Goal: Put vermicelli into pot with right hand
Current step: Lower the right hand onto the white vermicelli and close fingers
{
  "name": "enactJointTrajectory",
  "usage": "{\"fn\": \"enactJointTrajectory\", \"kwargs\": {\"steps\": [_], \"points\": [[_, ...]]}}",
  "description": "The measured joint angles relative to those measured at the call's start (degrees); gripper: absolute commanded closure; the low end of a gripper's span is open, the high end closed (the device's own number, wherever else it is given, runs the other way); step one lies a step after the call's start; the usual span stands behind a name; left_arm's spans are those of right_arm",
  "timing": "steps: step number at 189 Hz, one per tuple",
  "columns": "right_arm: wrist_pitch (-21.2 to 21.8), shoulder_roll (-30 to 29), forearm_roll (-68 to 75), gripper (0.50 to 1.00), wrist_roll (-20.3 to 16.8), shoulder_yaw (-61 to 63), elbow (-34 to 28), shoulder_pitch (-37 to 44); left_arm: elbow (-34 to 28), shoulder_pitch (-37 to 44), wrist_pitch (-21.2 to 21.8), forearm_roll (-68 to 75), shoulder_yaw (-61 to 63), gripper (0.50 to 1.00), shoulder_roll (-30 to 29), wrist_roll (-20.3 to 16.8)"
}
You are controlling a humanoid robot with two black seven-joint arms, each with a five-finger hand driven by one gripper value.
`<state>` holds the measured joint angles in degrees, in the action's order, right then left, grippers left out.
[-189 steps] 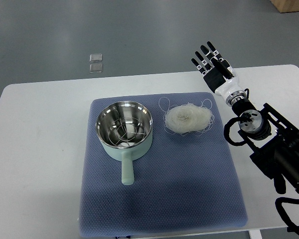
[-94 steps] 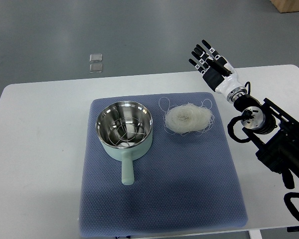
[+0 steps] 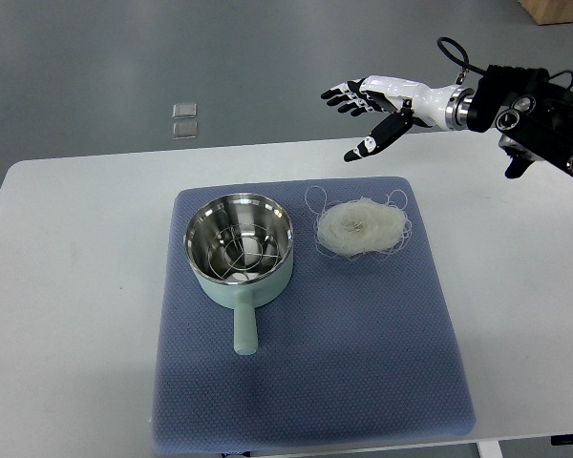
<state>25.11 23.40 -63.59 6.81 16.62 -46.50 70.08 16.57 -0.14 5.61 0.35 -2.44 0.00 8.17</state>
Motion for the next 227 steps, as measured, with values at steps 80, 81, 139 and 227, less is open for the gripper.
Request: {"fn": "enactJointTrajectory", "kwargs": {"steps": [80, 81, 139, 227], "points": [[6.51, -0.85, -3.76, 0.572, -8.67, -21.47, -1.91, 14.10, -0.09, -0.20, -3.05, 0.00, 0.00, 0.500, 0.00, 0.08], [6.34, -0.89, -3.45, 0.572, -8.75, -21.46, -1.91, 13.88, -0.10, -0.20, -3.05, 0.00, 0.00, 0.500, 0.00, 0.08], [-0.55, -2.43, 3.52, 0.574, -9.27, -21.37, -3.54, 7.87, -0.03, -0.18, -3.07, 0.00, -0.02, 0.500, 0.00, 0.08], [-1.23, -5.20, 3.39, 0.574, -9.28, -18.29, -3.61, 0.73, -0.04, -0.21, -3.07, 0.00, -0.02, 0.500, 0.00, 0.09]]}}
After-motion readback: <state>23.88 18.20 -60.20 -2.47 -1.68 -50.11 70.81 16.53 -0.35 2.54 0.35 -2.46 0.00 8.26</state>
